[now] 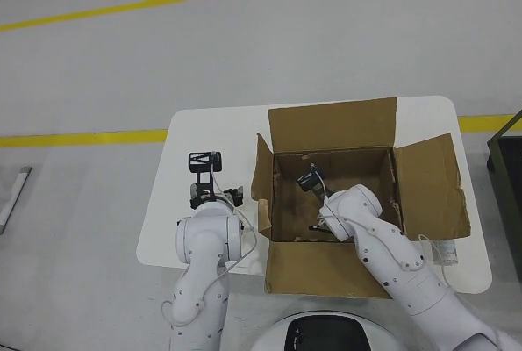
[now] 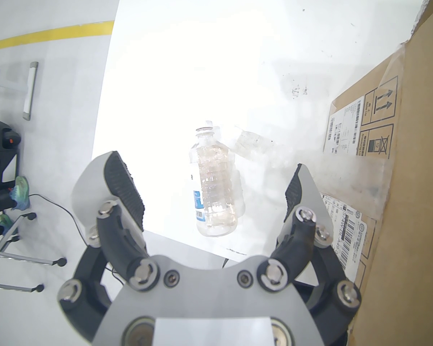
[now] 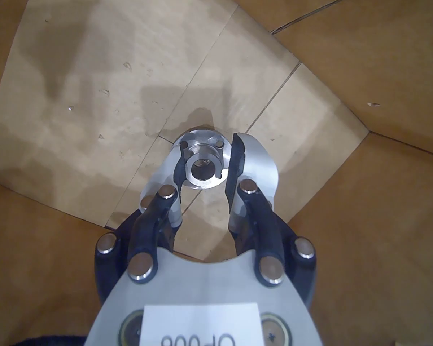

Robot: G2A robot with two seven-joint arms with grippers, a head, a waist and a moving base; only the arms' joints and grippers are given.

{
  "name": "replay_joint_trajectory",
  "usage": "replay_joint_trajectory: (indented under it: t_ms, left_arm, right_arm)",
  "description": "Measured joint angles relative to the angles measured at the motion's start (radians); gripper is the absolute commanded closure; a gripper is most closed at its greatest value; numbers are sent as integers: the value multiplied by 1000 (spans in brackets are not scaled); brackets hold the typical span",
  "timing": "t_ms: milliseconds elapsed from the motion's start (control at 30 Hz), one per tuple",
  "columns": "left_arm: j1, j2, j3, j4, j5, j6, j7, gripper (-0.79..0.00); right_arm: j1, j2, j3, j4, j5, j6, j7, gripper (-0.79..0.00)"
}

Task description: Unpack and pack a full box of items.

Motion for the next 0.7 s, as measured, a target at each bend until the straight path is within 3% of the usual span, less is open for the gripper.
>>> replay_joint_trajectory:
  t_ms: [300, 367, 400, 433, 467, 700]
  left_arm:
    - [0, 0, 0, 0, 0, 0, 0, -785]
    - [0, 0, 0, 0, 0, 0, 0, -785]
    - [0, 0, 0, 0, 0, 0, 0, -785]
    - [0, 0, 0, 0, 0, 0, 0, -785]
    - [0, 0, 0, 0, 0, 0, 0, -785]
    - [0, 0, 0, 0, 0, 0, 0, -785]
  right_arm:
    - [0, -5, 8, 29, 10, -2, -14, -234]
    - [-1, -6, 11, 33, 11, -4, -17, -179]
    - [0, -6, 13, 37, 13, -6, -19, -129]
    - [0, -7, 14, 40, 14, -6, -20, -31]
    - [1, -7, 15, 43, 15, -6, -22, 0]
    - [-3, -8, 45, 8, 32, 15, -42, 0]
